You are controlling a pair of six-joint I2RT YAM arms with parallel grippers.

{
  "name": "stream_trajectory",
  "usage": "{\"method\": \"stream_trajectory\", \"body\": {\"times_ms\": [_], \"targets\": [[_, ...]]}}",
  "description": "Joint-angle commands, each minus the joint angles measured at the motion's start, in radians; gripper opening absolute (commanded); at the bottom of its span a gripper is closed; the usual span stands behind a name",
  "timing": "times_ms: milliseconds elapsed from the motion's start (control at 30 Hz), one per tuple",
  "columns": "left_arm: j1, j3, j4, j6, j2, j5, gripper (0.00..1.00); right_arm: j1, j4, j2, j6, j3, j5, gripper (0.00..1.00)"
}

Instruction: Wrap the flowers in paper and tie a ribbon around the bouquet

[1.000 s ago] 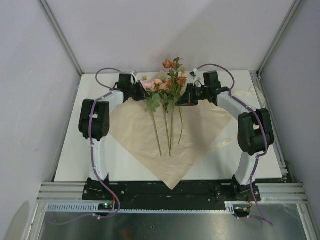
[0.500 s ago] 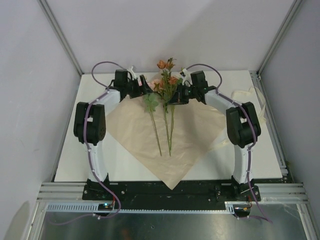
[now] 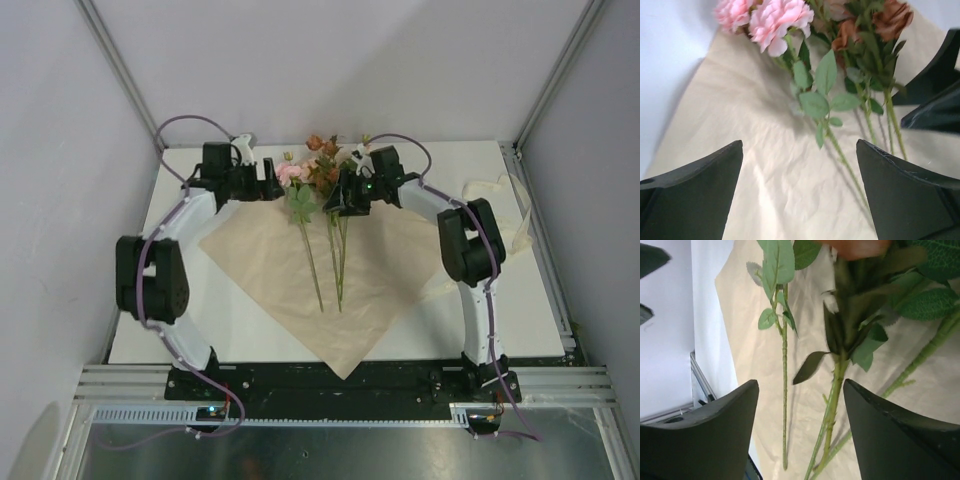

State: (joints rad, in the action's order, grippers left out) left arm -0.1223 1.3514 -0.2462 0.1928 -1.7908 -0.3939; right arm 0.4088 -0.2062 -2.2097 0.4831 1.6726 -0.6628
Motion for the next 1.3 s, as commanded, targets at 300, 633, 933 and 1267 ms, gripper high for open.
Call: {"method": "stream_trajectory", "body": {"times_ms": [300, 633, 933, 1267], "targets": [[-0.251, -0.404, -0.431, -0.872, 0.743, -0.037, 0.99, -0.134, -0.372, 0.503, -0.403, -0.28, -0.226, 0.95], [-0.967, -0.633, -0.301, -1.006, 0.725, 0.057, 0.65, -0.195, -0.692, 0.608, -0.704, -0.502, -0.305, 0.8], [-1.152, -0.76, -0.115, -1.213, 0.607, 0.135, 0.49, -0.261, -0.737, 0.623, -0.731, -0.508, -0.309, 0.78], [-1.202, -0.817, 0.059, -1.225, 0.525, 0.175, 0.5, -0.277, -0.745, 0.647, -0.731, -0.518, -0.299, 0.77]]}}
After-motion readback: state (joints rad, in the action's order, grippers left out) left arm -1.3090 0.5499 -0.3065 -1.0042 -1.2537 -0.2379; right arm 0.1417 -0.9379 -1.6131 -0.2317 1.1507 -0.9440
